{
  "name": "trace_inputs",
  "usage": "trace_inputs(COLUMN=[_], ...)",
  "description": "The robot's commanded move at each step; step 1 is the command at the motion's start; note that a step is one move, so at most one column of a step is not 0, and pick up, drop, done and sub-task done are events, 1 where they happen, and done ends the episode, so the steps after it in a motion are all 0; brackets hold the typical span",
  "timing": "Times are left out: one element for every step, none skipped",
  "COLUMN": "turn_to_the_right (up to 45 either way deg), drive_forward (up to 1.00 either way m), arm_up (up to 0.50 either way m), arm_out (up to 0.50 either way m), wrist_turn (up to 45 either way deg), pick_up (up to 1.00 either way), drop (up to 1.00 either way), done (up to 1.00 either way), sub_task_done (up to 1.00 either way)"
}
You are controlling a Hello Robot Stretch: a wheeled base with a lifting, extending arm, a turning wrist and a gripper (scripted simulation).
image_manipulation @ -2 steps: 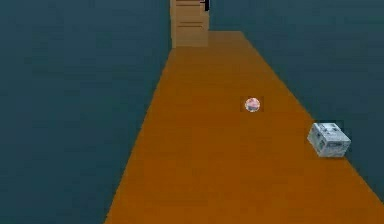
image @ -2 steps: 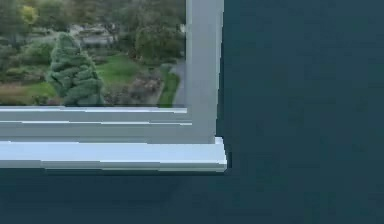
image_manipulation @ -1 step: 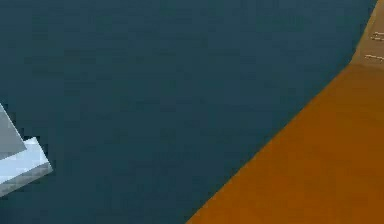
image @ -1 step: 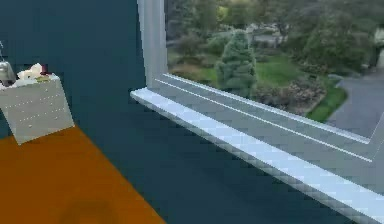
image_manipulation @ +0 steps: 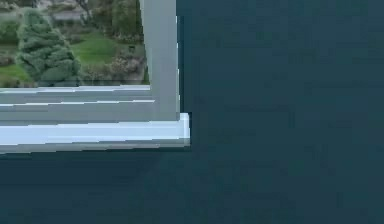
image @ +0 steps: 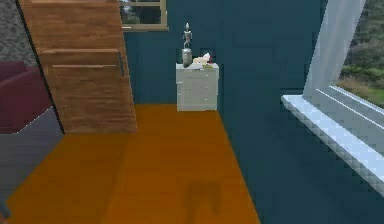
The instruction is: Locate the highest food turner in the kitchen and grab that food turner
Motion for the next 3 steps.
trace_inputs(turn_to_the_right=[0.0,-45.0,0.0], drive_forward=[0.85,0.0,0.65], arm_up=[0.0,0.0,0.0], arm_out=[0.0,0.0,0.0], wrist_turn=[0.0,0.0,0.0], pick_up=[0.0,0.0,0.0], drop=[0.0,0.0,0.0], done=[0.0,0.0,0.0], sub_task_done=[0.0,0.0,0.0])
